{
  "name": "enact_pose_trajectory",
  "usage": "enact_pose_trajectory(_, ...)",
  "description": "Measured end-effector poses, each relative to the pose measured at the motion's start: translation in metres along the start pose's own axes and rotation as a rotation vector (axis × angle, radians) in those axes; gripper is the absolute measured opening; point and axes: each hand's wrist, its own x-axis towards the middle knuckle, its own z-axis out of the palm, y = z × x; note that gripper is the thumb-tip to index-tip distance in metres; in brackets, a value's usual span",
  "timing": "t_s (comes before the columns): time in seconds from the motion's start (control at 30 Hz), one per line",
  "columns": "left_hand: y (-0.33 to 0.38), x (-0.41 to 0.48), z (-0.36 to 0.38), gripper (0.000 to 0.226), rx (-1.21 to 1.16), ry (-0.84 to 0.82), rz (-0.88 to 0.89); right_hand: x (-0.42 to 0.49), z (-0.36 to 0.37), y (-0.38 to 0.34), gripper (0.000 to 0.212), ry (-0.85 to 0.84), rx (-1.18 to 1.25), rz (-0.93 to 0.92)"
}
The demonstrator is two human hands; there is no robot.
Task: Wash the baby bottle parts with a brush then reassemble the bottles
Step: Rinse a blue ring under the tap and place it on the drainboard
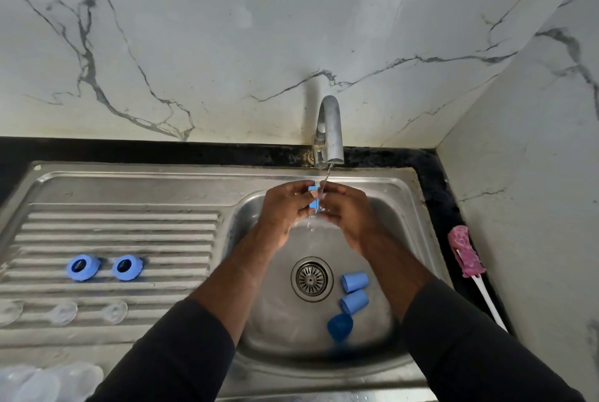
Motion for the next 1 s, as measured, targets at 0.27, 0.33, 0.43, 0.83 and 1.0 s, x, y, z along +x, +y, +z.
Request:
enact_pose_trajectory(0.27,-0.002,-0.005,0.000,0.036,0.247,-0.164,0.112,0.002,-0.009,0.005,0.023,0.014,-0.019,0.085)
enact_pose_trajectory(0.33,-0.003,-0.002,0.003,0.038,0.365,-0.121,0.166,0.001,-0.012,0.008,0.015,0.006,0.017,0.100)
enact_pose_trajectory(0.43,-0.005,0.003,0.003,0.044,0.556,-0.045,0.224,0.001,-0.015,0.008,0.019,0.001,0.168,0.091)
enact_pose_trajectory(0.83,-0.005,0.006,-0.004,0.032,0.439,0.024,0.266,0.005,-0.010,0.001,0.033,0.012,0.285,0.152)
enact_pose_trajectory(1.0,-0.003,0.007,-0.003,0.032,0.399,0.028,0.248,0.008,-0.007,0.004,0.024,0.025,0.313,0.145)
